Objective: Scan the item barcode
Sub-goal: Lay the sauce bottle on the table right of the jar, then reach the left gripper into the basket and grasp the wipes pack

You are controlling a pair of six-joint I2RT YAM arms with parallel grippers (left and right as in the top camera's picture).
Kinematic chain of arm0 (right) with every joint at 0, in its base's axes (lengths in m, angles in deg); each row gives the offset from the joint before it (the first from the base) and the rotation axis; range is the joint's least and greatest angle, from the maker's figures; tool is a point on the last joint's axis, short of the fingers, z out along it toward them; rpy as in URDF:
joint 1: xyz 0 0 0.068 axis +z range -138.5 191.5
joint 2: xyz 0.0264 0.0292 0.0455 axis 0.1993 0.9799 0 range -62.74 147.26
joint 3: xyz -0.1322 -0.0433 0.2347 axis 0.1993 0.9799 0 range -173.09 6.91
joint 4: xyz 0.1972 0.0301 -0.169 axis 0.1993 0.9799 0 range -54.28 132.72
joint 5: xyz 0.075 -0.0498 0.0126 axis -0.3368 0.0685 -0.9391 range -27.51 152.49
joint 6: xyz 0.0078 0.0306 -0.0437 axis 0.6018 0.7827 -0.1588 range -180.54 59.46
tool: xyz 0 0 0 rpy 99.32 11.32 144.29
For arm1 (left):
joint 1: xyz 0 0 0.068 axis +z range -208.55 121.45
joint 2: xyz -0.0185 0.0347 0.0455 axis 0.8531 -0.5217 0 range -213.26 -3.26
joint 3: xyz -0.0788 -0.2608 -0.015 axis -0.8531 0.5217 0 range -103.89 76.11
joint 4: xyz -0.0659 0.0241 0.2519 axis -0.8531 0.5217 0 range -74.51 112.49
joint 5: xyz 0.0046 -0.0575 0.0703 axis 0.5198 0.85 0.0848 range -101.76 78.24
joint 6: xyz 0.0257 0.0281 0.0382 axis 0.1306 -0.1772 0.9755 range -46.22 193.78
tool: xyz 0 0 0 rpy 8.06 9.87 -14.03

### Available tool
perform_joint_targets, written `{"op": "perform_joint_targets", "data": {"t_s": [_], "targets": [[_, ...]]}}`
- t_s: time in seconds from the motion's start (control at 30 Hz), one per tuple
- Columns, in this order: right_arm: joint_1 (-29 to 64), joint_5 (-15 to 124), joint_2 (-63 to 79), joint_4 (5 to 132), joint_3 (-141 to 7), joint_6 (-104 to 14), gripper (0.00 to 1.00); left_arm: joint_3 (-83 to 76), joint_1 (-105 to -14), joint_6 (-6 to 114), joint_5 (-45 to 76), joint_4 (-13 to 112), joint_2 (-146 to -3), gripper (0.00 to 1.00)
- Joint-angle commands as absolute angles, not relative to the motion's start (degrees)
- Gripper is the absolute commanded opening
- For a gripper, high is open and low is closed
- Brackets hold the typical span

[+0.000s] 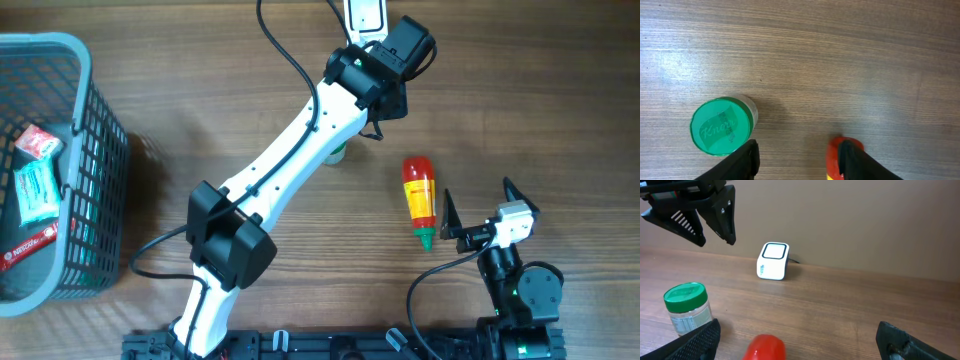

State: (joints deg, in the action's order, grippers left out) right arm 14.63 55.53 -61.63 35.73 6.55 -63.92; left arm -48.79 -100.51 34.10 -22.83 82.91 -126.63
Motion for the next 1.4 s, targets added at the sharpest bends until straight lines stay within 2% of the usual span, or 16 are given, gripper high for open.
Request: {"op": "perform_joint_targets", "data": {"t_s": [0.0,0.27,0.33,0.43,0.57,0.77,0.9,1.1,1.37], "targets": [[14.81,56.49,-61.94,35.45,6.62,-64.9,1.0,-49.36,-100.44,35.02,-23.14,82.43,-126.92,0.56],[14.81,56.49,-61.94,35.45,6.62,-64.88,1.0,-49.36,-100.48,37.2,-19.62,81.75,-127.62,0.63],[14.81,56.49,-61.94,35.45,6.62,-64.9,0.99,-49.36,-100.66,37.84,-18.0,82.21,-128.64,0.7],[14.81,56.49,-61.94,35.45,6.62,-64.92,1.0,-48.7,-101.25,39.19,-15.03,82.62,-130.59,0.86],[14.81,56.49,-61.94,35.45,6.62,-64.9,1.0,-48.59,-101.97,40.26,-14.05,82.32,-132.97,0.98],[14.81,56.49,-61.94,35.45,6.62,-64.9,1.0,-49.73,-101.16,44.0,-13.39,81.9,-132.12,1.0],[14.81,56.49,-61.94,35.45,6.62,-64.9,1.0,-56.22,-98.47,45.68,-20.41,82.49,-128.16,1.0],[14.81,56.49,-61.94,35.45,6.62,-64.88,1.0,-61.29,-91.59,46.43,-27.84,83.74,-118.98,1.0],[14.81,56.49,-61.94,35.45,6.62,-64.88,1.0,-61.29,-80.9,44.81,-33.11,92.57,-104.78,1.0]]}}
